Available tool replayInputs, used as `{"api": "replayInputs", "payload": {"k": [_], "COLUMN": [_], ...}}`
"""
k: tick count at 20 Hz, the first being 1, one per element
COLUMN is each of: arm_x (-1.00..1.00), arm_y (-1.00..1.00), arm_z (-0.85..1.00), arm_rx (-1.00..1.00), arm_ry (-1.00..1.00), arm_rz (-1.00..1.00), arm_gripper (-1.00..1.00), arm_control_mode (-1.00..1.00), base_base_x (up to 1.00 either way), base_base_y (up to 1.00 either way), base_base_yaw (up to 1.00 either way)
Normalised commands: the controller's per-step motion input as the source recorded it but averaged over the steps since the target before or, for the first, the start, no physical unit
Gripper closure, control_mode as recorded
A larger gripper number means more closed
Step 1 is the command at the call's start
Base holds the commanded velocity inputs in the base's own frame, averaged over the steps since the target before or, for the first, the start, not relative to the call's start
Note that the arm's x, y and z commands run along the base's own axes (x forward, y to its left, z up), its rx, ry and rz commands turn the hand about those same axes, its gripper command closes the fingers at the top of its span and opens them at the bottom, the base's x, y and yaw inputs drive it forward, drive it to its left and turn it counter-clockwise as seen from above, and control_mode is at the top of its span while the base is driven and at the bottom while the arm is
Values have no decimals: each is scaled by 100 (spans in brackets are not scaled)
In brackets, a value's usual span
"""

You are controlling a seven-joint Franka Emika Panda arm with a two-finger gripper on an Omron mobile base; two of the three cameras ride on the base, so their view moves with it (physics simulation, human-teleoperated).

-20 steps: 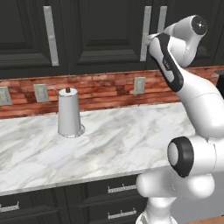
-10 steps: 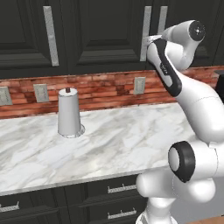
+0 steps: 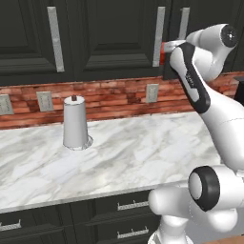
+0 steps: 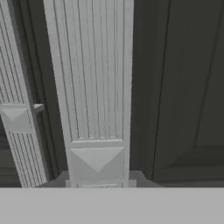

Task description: Move the bowls from the cabinet to the plates on the dining table.

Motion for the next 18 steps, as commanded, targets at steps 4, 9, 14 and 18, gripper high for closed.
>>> {"api": "replayInputs", "payload": {"k": [4, 9, 14, 18], "arm_x": [-49, -48, -49, -46], "arm_y": [-44, -43, -44, -44], "arm_z": [0, 0, 2, 6], "arm_rx": [10, 10, 10, 8], "arm_ry": [4, 4, 2, 0], "arm_rz": [3, 4, 4, 5], "arm_gripper": [100, 100, 100, 100], "arm_control_mode": [-100, -100, -100, -100], "base_base_x": [0, 0, 0, 0], "base_base_y": [0, 0, 0, 0], "base_base_yaw": [0, 0, 0, 0]}}
